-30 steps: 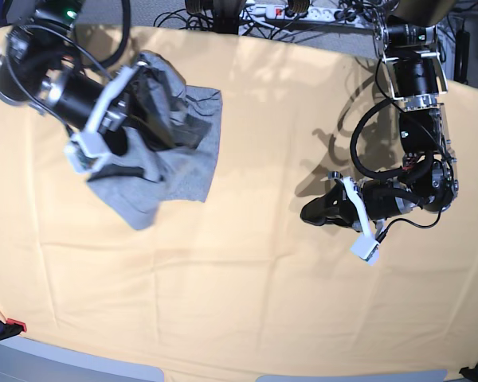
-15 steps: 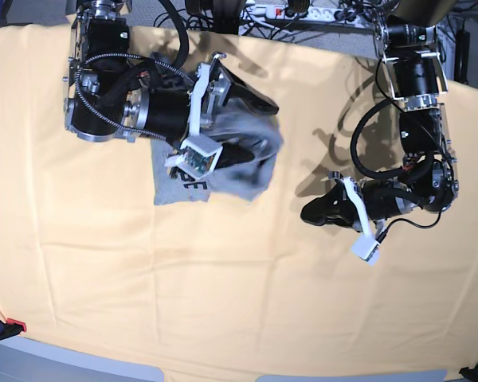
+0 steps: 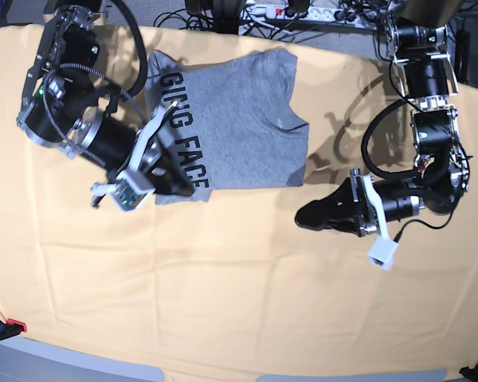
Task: Layout the t-shirt on the table in an organized manner, then fold the t-shirt properly
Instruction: 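Grasp the folded shirt's edges with both grippers and rotate it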
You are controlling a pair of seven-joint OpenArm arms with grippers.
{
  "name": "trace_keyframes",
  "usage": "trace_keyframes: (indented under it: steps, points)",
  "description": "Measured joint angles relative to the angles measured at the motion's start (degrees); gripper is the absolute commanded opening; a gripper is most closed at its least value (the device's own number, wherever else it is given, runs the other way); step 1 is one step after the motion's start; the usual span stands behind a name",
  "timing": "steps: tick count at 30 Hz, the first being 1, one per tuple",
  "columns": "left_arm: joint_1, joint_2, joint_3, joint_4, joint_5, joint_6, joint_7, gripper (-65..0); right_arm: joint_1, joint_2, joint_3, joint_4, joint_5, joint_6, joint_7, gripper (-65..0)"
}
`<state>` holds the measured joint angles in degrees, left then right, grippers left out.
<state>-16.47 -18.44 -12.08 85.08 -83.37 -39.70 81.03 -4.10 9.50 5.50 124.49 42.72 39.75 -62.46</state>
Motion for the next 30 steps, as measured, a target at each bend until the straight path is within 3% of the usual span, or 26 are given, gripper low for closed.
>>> trace_keyframes:
  steps: [2,9,16,18,21,26,30]
  points:
    - [0.13,0.02,3.06,0.44,0.02,0.00,-0.02,-65.0,1.92,1.14,-0.81,-3.67,-2.36,-0.04,0.57,-65.0]
    - [3.98,0.66,18.25,8.31,0.13,-0.02,-0.20,-65.0,11.41,3.26,-6.27,-19.52,-2.32,-0.02,0.33,-65.0]
    - [10.99,0.33,25.79,14.91,0.33,-0.02,-0.26,-65.0,19.47,5.16,-11.98,-33.51,-3.65,-0.04,0.35,-65.0]
    - [13.22,0.50,27.52,15.43,3.61,-0.02,-0.22,-65.0,20.81,5.64,-14.53,-36.46,-3.74,-0.04,0.26,-65.0]
    - [16.20,0.42,29.51,15.19,13.22,-0.04,0.00,-65.0,21.88,6.03,-17.20,-37.51,-4.42,-0.02,-0.96,-65.0]
    - [17.77,0.31,33.16,14.86,25.20,0.00,-7.02,-65.0,22.16,6.51,-18.93,-37.51,-4.44,-0.02,-2.01,-65.0]
    - [17.38,0.42,33.81,14.86,33.97,0.02,-11.82,-65.0,22.23,7.21,-18.91,-37.51,2.36,-0.04,-8.61,-65.0]
